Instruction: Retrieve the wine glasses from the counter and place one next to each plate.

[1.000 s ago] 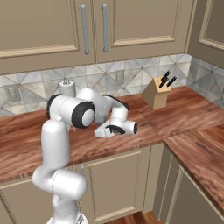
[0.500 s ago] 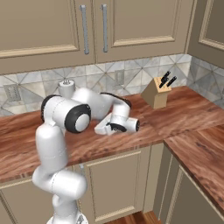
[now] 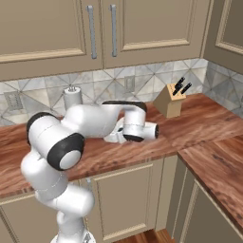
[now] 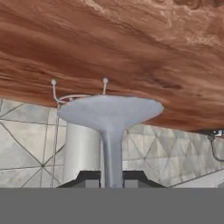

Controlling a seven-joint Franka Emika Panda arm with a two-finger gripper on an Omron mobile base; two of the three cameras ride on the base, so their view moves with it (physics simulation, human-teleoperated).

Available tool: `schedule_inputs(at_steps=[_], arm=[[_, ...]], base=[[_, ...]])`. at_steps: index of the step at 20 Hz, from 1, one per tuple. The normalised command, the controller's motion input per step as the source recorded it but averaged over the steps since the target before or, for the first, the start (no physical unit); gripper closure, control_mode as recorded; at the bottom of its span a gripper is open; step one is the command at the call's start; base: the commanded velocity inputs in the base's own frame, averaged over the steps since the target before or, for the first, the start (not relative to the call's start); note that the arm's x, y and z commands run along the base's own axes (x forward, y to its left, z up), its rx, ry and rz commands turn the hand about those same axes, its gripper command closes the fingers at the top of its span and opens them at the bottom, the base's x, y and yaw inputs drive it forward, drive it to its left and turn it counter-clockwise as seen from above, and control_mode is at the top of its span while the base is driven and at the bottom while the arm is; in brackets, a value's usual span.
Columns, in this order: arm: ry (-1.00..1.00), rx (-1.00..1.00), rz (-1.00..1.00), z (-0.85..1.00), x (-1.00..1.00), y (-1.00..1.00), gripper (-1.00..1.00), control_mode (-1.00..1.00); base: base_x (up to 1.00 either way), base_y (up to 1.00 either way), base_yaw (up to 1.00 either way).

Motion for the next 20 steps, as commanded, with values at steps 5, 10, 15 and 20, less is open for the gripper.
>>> schedule_inputs(at_steps=[5, 10, 15, 20], arm=[[-0.19, -0.02, 0.0, 0.8, -1.0, -0.3, 1.0, -1.0], [-0.09, 0.0, 0.0, 0.69, -0.87, -0.04, 1.0, -1.0], [-0.01, 0.0, 0.0, 0.43, -0.82, 0.0, 1.0, -1.0], [-0.01, 0.0, -0.06, 0.37, -0.68, 0.0, 1.0, -1.0]], base=[[0.0, 0.0, 0.0], [0.0, 0.0, 0.0], [0.0, 0.0, 0.0], [0.0, 0.0, 0.0]])
